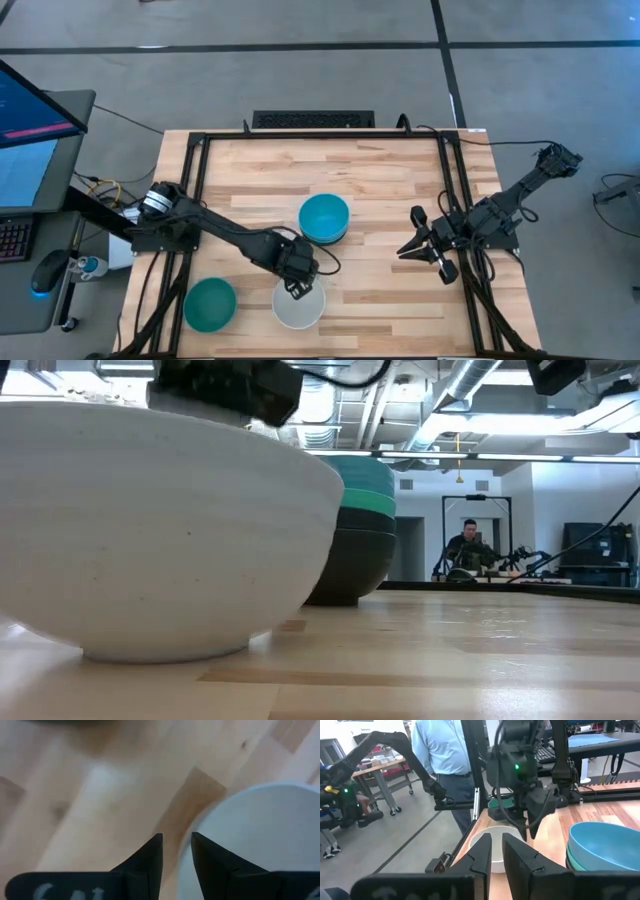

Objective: Nest bowls inside each other
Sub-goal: Stack the white bowl on top of the blue bowl

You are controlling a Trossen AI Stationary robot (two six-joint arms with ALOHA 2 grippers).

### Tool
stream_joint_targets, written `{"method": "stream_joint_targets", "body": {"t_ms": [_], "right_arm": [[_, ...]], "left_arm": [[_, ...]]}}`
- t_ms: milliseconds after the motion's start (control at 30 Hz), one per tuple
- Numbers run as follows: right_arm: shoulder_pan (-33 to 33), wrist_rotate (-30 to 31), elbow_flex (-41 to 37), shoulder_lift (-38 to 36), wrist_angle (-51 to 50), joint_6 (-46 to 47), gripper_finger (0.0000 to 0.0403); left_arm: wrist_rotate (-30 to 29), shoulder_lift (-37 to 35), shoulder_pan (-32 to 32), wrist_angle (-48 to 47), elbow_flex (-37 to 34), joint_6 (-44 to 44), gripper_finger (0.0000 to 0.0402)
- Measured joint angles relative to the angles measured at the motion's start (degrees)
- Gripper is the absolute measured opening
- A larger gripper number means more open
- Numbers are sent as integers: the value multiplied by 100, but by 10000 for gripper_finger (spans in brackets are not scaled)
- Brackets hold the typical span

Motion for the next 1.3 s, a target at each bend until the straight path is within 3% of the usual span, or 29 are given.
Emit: {"method": "stream_joint_targets", "body": {"t_ms": [100, 833, 1300], "right_arm": [[0, 0, 0, -2, -43, 0, 68], [-2, 48, -2, -2, -134, 4, 68], [-2, 169, -2, -2, -132, 7, 68]], "left_arm": [[244, 0, 13, 186, -109, 108, 93], [296, -55, 34, 229, -113, 647, 93], [577, -46, 78, 1349, -771, 509, 90]]}}
